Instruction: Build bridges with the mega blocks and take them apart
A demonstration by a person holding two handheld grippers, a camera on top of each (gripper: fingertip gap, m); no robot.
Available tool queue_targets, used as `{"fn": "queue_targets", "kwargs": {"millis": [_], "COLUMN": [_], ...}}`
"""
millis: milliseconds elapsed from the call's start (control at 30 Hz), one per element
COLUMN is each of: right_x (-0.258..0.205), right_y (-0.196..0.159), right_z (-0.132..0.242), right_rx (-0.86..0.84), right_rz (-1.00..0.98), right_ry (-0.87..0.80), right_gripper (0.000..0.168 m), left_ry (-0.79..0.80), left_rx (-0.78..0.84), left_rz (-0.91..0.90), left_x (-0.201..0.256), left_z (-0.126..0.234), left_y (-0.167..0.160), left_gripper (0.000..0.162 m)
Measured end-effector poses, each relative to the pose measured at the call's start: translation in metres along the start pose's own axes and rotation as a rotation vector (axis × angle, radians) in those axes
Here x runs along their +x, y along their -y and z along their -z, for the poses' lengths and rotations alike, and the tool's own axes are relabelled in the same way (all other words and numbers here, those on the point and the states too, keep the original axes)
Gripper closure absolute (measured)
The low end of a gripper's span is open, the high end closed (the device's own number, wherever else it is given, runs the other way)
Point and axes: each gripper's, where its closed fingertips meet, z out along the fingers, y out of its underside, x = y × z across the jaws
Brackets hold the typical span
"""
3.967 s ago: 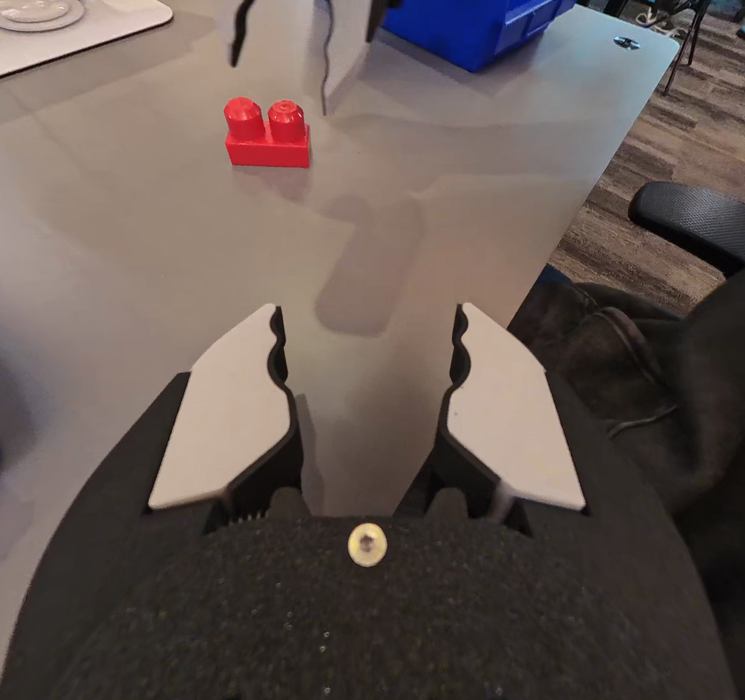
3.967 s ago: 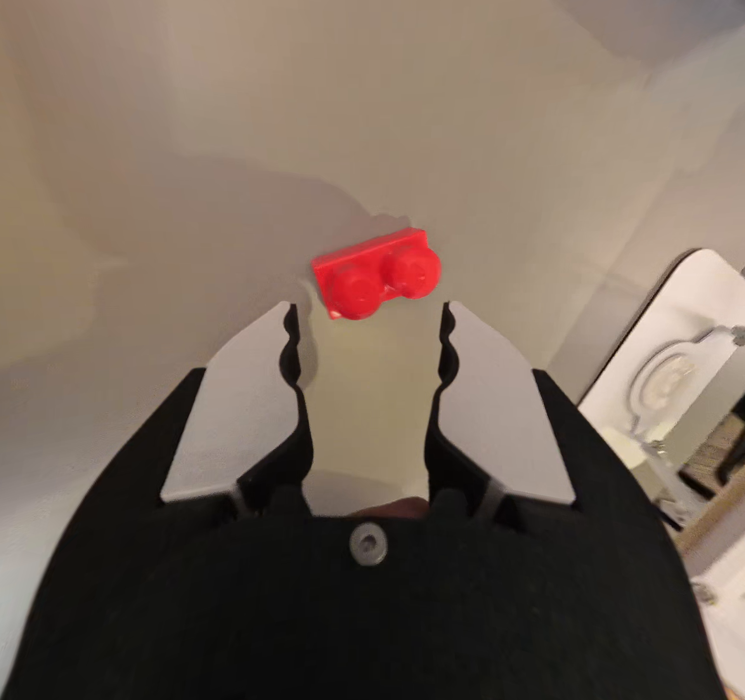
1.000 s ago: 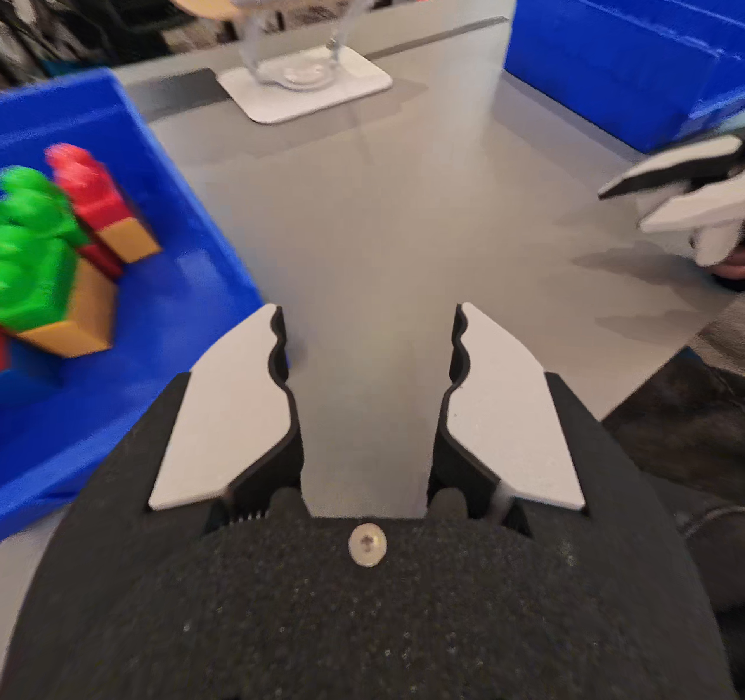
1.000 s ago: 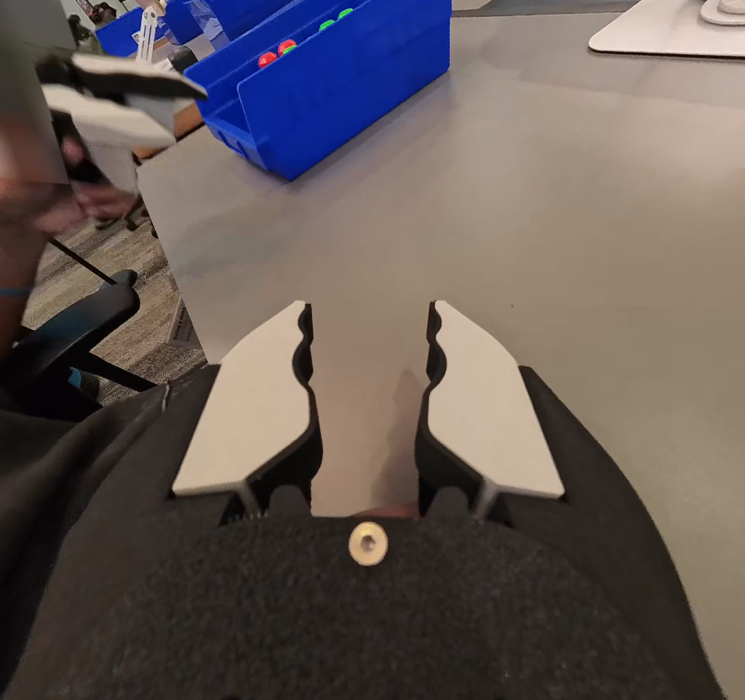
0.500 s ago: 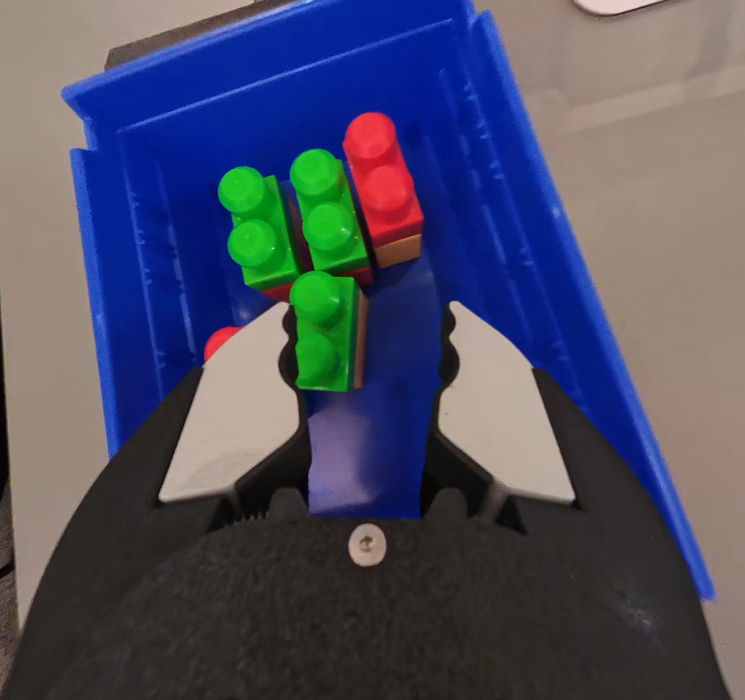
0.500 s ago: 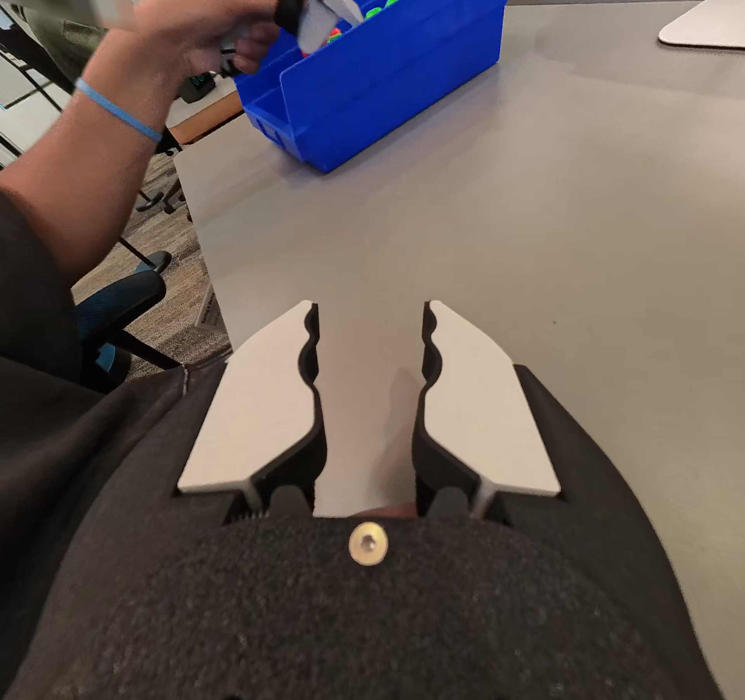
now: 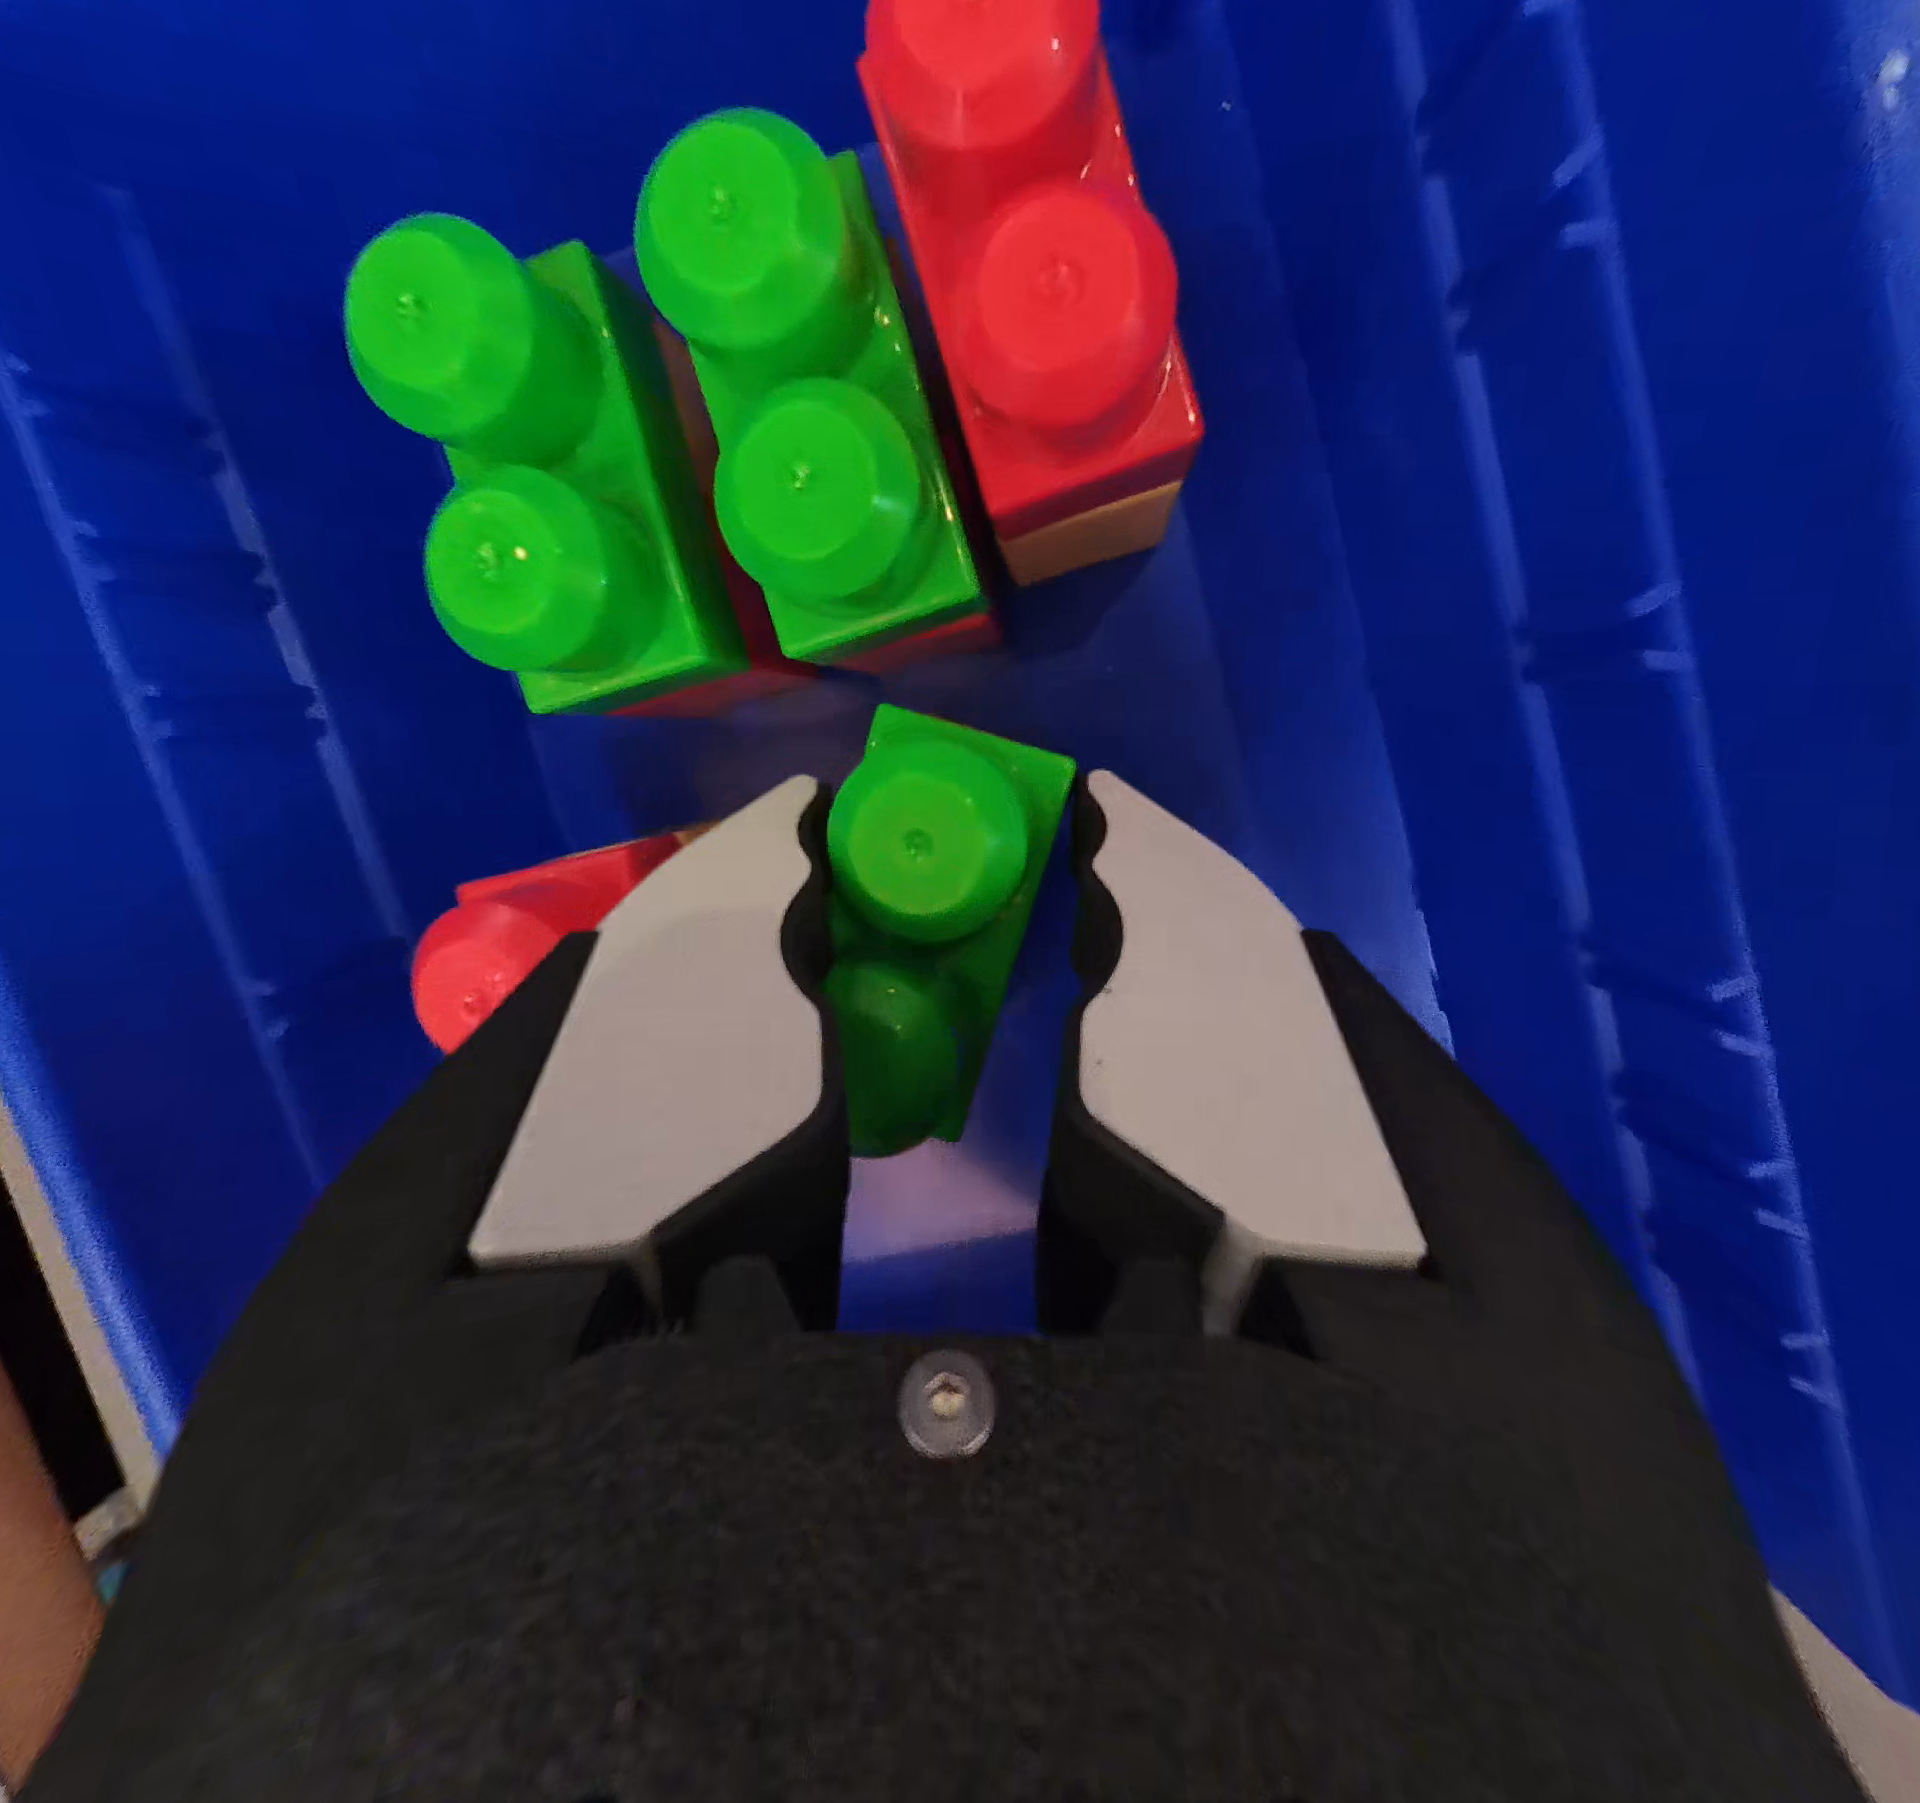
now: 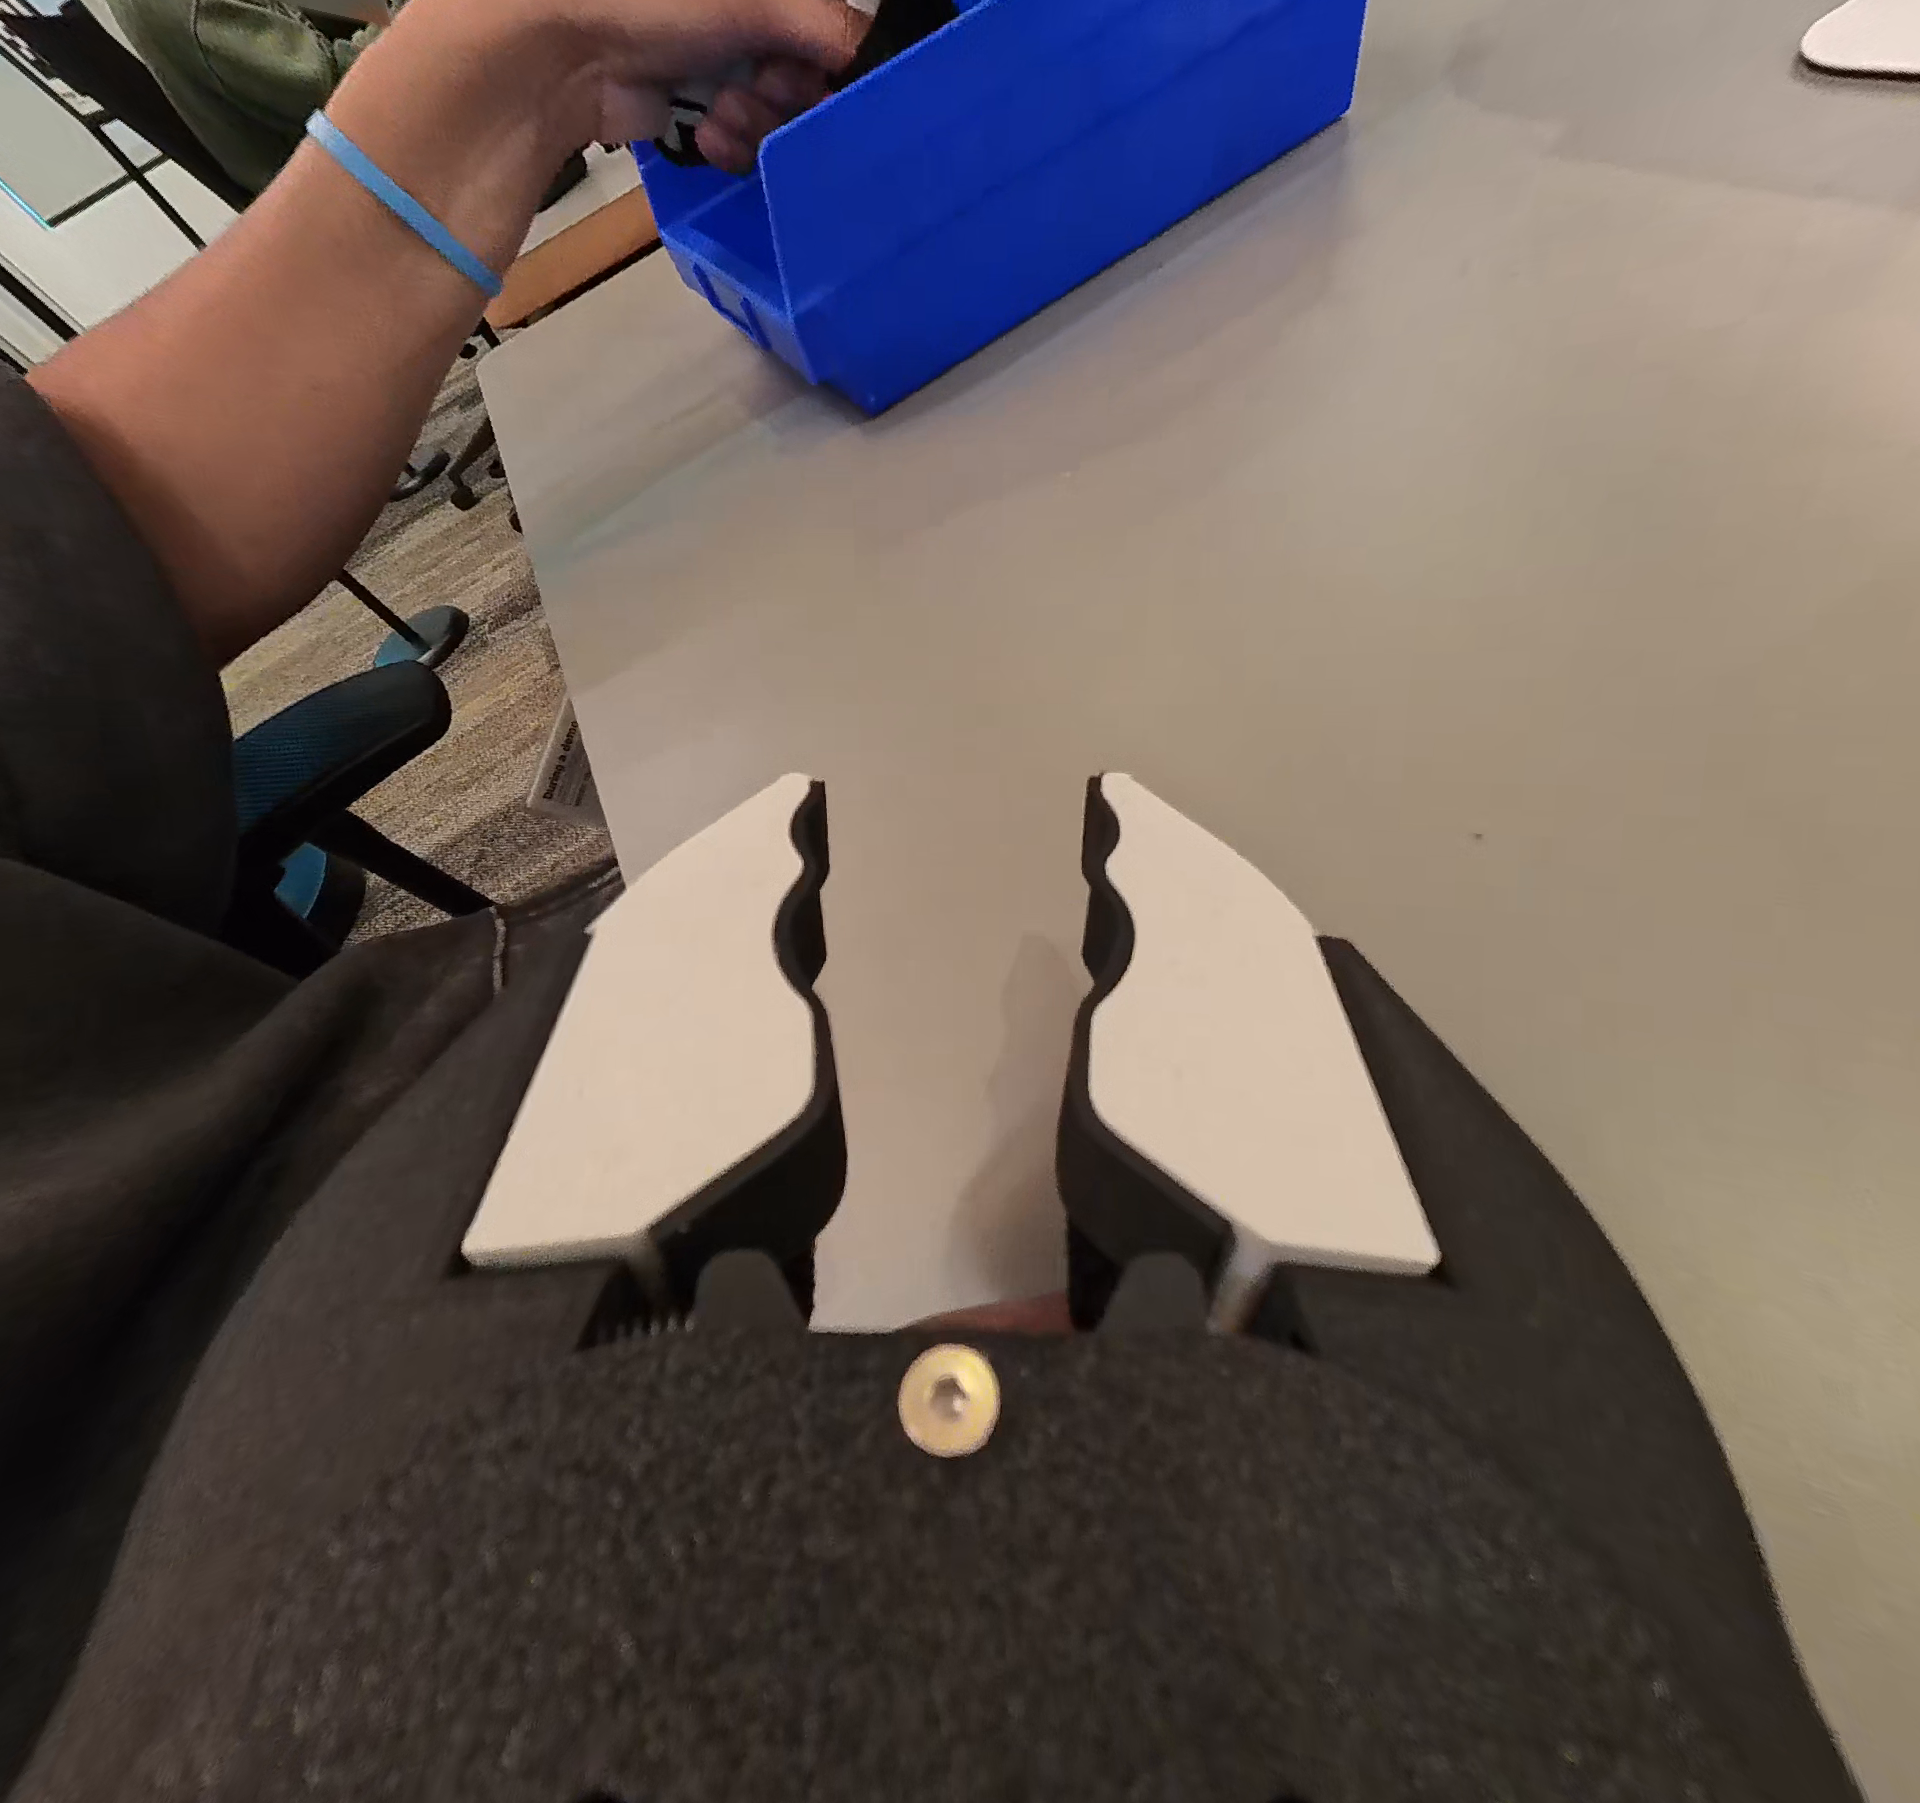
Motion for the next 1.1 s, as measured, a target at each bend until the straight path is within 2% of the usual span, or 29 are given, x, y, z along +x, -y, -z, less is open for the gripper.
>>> {"fn": "queue_targets", "kwargs": {"millis": [200,367,500,600,700,800,900,1000,1100], "right_x": [0.003,0.009,0.016,0.021,0.016,0.004,0.007,0.011,0.012], "right_y": [-0.002,0.006,0.017,0.026,0.060,0.113,0.147,0.151,0.137], "right_z": [0.000,0.005,0.013,0.017,0.018,0.024,0.014,-0.010,-0.031], "right_rx": [-0.007,0.029,0.082,0.115,0.202,0.349,0.402,0.406,0.386], "right_rz": [0.011,0.015,0.018,0.038,0.067,0.051,-0.017,-0.027,-0.070], "right_ry": [-0.017,-0.038,-0.049,-0.045,0.060,0.247,0.351,0.343,0.372], "right_gripper": [0.123,0.124,0.124,0.124,0.123,0.121,0.115,0.110,0.112], "left_ry": [-0.084,-0.234,-0.503,-0.764,-1.057,-1.235,-1.307,-1.369,-1.429], "left_rx": [0.053,0.307,0.566,0.718,0.798,0.792,0.785,0.770,0.739], "left_rz": [-0.030,-0.034,-0.105,-0.119,-0.107,-0.119,-0.085,0.016,0.077], "left_x": [0.005,0.020,0.074,0.126,0.180,0.227,0.259,0.273,0.279], "left_z": [0.014,0.079,0.150,0.192,0.218,0.222,0.212,0.200,0.193], "left_y": [0.003,0.030,0.046,0.048,0.046,0.042,0.042,0.044,0.039], "left_gripper": [0.122,0.122,0.123,0.123,0.123,0.123,0.123,0.123,0.123]}}
